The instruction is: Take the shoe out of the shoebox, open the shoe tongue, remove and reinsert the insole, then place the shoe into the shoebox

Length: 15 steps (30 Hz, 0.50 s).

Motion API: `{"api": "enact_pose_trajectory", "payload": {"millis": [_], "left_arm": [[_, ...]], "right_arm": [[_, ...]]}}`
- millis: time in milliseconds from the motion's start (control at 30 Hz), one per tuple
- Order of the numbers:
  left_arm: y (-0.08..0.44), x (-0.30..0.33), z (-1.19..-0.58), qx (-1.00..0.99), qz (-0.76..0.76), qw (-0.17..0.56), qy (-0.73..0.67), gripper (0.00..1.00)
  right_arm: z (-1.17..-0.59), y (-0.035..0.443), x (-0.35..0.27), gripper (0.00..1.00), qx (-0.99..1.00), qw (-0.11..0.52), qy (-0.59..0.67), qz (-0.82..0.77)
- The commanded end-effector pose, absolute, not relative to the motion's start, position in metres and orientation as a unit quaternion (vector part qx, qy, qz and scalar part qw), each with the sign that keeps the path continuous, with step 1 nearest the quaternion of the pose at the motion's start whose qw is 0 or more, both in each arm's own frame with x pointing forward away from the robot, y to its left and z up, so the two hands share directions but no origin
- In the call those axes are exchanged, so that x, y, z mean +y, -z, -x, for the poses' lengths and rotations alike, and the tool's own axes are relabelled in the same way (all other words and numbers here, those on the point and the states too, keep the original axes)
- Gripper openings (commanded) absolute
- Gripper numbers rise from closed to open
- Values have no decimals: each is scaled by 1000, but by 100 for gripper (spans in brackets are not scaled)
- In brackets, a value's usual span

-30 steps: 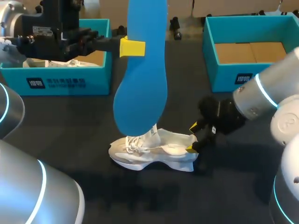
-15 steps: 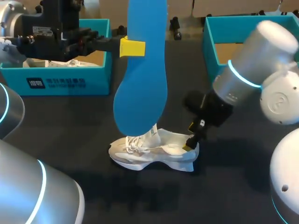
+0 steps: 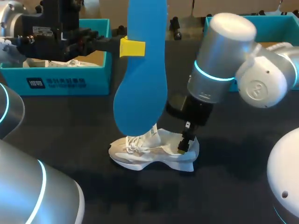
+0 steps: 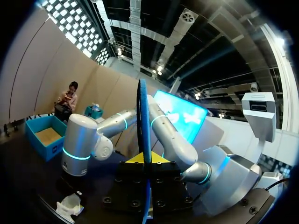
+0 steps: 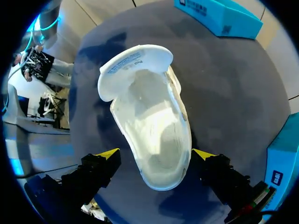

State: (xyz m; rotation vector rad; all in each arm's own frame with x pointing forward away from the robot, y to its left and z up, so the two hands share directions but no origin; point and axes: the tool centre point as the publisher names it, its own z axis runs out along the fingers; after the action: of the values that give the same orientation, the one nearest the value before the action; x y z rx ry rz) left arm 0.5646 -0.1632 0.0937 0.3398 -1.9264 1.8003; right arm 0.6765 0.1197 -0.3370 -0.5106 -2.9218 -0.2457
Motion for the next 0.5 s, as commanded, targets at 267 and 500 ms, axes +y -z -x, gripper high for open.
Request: {"api": "enact_pose_trajectory", "payload": {"millis": [267, 500], "left_arm": [[-94, -164, -565, -704, -123, 240, -657, 0], [-94, -164, -565, -704, -123, 240, -657, 0]], "right_arm": [[-683, 336, 127, 100, -983, 79, 38, 159], [-701, 333, 130, 100, -987, 69, 29, 143]]}}
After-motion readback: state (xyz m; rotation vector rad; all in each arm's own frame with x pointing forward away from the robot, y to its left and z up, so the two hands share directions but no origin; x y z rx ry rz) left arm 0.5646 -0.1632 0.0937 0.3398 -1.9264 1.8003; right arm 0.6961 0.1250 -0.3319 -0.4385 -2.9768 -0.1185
